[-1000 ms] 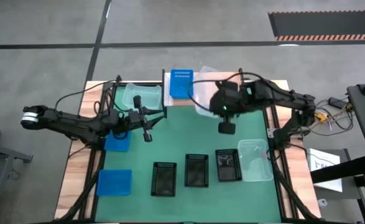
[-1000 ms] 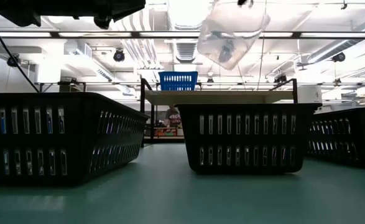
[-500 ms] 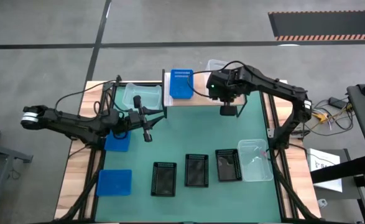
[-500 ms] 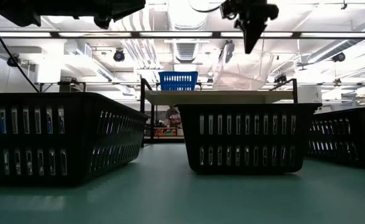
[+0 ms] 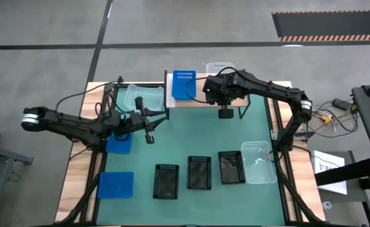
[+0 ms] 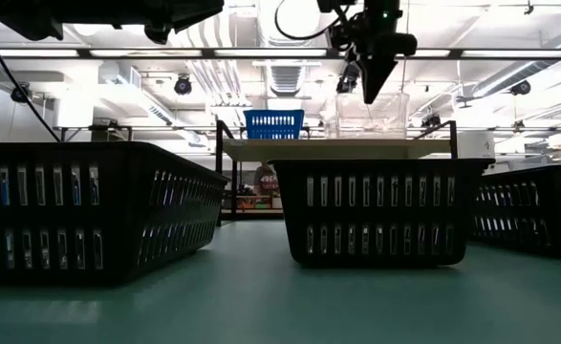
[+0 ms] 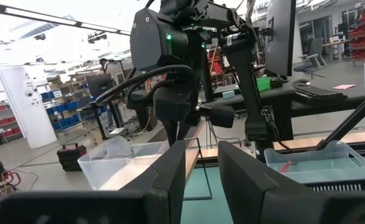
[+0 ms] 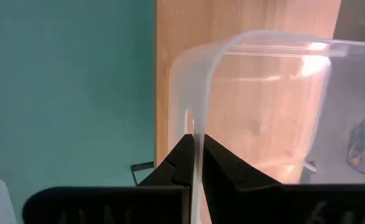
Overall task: Stack baskets on shelf by color
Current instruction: Put the center transparent bin on the shelf
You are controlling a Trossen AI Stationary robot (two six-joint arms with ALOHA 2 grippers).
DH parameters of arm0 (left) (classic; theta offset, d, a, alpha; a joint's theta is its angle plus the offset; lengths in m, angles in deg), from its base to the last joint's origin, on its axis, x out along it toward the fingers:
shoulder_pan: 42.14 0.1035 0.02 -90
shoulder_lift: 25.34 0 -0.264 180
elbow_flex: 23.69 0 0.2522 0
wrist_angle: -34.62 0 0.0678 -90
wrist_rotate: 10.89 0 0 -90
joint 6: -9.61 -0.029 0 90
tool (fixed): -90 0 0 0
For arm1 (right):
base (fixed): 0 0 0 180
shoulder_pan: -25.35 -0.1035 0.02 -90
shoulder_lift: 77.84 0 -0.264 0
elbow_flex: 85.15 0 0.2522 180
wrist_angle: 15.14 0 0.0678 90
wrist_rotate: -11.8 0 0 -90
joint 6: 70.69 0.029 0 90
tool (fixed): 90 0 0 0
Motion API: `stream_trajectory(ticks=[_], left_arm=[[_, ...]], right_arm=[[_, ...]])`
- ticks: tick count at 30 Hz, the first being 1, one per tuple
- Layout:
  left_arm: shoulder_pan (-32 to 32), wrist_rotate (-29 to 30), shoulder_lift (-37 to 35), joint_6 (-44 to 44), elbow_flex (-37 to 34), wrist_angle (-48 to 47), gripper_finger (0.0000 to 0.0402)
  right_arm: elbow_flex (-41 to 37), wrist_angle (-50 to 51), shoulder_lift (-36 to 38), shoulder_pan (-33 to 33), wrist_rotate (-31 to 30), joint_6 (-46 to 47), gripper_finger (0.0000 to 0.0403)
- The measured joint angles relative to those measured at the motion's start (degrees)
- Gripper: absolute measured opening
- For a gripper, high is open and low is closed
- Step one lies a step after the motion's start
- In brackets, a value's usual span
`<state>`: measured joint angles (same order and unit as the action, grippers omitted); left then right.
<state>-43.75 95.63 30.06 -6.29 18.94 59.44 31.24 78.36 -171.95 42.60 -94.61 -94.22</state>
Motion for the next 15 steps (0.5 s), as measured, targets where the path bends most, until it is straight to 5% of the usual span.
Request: stream_trajectory(ticks=[15], left_arm=[[0.0,0.0,0.1,-1.0,0.0,0.0,0.0080]], right_arm=[[0.2,-1.8,-0.1,-0.1,0.0,0.8,0.0113]])
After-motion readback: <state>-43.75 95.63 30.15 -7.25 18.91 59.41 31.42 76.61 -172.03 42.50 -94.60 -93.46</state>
